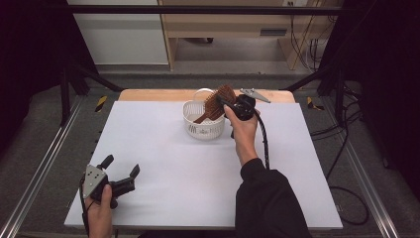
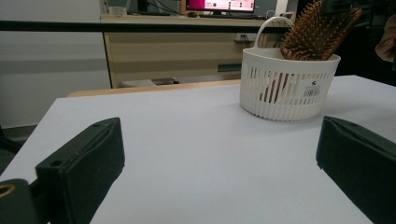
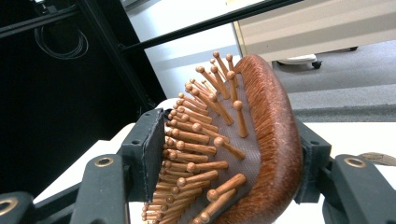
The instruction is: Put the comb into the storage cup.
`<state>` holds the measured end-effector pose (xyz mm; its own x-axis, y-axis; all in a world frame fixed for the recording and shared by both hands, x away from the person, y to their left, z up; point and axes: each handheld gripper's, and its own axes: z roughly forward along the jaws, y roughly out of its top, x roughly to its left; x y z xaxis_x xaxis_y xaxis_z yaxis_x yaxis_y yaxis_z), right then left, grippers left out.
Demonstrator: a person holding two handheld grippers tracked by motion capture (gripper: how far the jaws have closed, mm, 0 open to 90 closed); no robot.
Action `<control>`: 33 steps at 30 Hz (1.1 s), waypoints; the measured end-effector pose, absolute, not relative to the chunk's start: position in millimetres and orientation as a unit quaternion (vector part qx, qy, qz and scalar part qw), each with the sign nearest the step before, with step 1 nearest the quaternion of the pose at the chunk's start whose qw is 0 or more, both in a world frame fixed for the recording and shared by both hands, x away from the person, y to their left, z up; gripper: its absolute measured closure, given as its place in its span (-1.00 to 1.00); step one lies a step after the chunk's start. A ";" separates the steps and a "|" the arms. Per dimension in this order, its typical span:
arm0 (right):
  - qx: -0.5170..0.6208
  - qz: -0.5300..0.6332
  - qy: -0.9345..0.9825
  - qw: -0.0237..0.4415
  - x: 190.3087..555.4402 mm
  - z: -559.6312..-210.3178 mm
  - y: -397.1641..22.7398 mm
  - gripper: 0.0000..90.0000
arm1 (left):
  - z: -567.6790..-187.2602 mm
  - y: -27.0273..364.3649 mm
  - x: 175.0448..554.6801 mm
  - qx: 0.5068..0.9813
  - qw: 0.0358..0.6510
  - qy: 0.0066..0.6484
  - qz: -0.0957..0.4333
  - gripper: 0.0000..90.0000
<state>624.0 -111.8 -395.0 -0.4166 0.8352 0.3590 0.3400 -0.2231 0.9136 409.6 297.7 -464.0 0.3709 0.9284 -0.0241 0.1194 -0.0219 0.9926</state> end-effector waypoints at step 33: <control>0.503 0.598 0.588 0.207 624.5 -398.8 -115.5 -0.15 | -463.8 297.8 409.5 0.614 0.556 0.426 0.365 -0.98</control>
